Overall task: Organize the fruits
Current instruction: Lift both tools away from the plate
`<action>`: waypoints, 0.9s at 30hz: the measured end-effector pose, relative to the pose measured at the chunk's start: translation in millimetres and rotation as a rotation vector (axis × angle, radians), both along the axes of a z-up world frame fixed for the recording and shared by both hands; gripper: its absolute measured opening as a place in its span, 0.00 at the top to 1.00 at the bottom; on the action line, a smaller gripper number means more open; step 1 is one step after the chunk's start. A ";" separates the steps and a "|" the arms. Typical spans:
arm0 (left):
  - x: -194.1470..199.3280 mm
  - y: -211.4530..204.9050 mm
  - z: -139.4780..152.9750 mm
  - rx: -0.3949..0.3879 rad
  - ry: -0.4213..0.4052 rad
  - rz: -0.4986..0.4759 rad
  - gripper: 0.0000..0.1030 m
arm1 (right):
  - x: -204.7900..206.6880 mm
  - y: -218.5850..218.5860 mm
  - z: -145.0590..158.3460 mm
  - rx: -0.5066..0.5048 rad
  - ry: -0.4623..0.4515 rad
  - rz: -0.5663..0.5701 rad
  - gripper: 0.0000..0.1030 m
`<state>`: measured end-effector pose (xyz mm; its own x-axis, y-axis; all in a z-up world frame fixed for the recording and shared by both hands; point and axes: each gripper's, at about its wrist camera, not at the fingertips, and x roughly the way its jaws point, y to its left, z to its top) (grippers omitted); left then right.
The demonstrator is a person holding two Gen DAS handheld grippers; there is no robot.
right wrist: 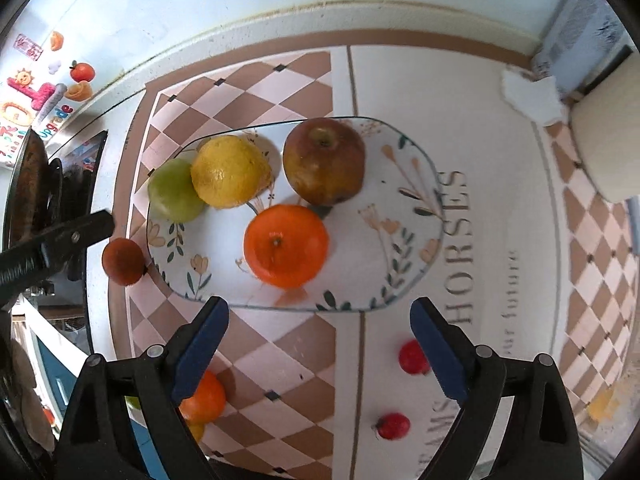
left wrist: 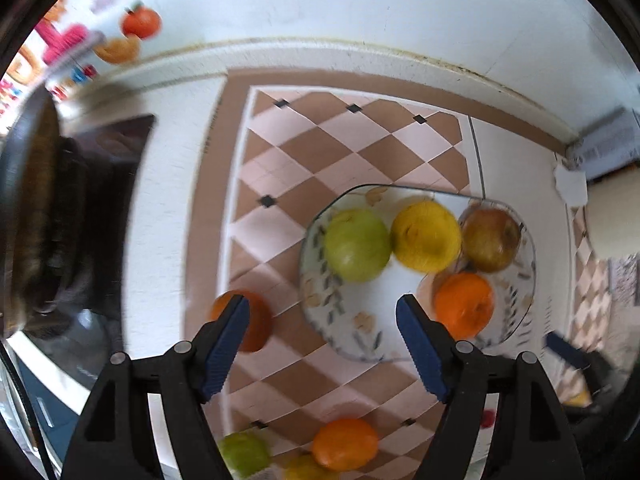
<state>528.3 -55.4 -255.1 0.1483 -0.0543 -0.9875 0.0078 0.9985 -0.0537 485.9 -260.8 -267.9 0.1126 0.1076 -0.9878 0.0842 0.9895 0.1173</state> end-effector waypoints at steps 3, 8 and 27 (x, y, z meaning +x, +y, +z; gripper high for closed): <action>-21.9 7.0 15.4 0.040 -0.052 -0.011 0.28 | -15.2 -1.0 17.3 -0.002 -0.031 -0.008 0.08; -59.1 12.3 47.3 0.055 -0.126 0.012 0.28 | -37.3 0.2 50.4 -0.008 -0.083 -0.021 0.08; -143.3 17.8 136.2 0.035 -0.282 -0.003 0.28 | -113.1 21.5 156.4 -0.026 -0.279 -0.011 0.08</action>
